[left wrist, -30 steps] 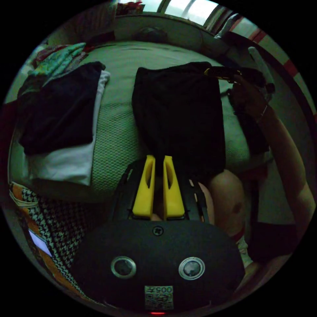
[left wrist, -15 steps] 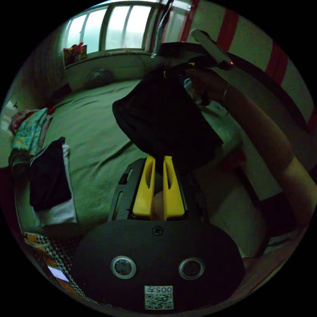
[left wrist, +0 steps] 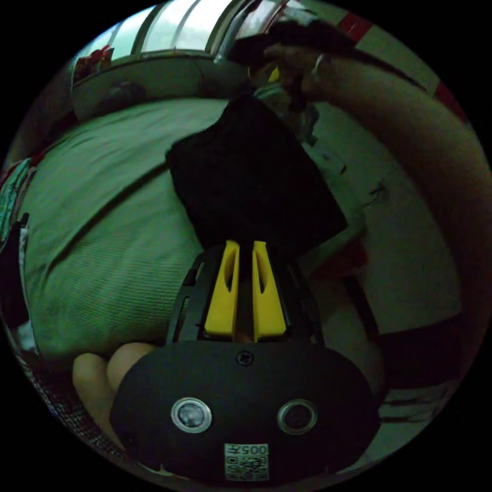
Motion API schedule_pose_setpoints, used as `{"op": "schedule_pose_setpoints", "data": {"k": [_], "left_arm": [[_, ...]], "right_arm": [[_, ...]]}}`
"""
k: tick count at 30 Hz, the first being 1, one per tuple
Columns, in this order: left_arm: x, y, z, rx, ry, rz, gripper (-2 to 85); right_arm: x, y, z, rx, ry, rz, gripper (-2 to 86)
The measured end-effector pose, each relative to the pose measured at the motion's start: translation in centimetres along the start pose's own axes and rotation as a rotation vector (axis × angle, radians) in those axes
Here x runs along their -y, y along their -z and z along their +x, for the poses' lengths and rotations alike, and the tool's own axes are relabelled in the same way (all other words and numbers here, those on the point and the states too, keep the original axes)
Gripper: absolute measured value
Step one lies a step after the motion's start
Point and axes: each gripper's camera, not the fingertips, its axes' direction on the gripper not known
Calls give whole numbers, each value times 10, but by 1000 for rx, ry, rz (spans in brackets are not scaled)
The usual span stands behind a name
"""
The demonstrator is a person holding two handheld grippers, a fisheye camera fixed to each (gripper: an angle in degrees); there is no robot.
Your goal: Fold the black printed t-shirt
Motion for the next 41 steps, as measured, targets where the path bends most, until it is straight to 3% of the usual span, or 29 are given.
{"op": "schedule_pose_setpoints", "data": {"k": [5,10,14,18,25,32,41], "left_arm": [[-2,12,-7,-41,-28,16,52],[-10,34,-13,-54,-88,-4,57],[-22,53,-28,-74,-99,-36,40],[-34,96,-64,6,-66,35,9],[-50,167,-163,184,48,121,-1],[-65,210,-281,325,167,122,-2],[-53,232,-457,429,417,172,-1]], "right_arm": [[-61,-19,-3,-17,115,-122,46],[-115,-38,10,0,89,-236,62],[-145,-37,19,64,-20,-235,68],[-161,-7,-7,91,27,-145,75],[-215,-7,-95,151,101,-160,83],[-230,-5,-159,67,136,-98,79],[-194,7,-369,355,324,55,91]]}}
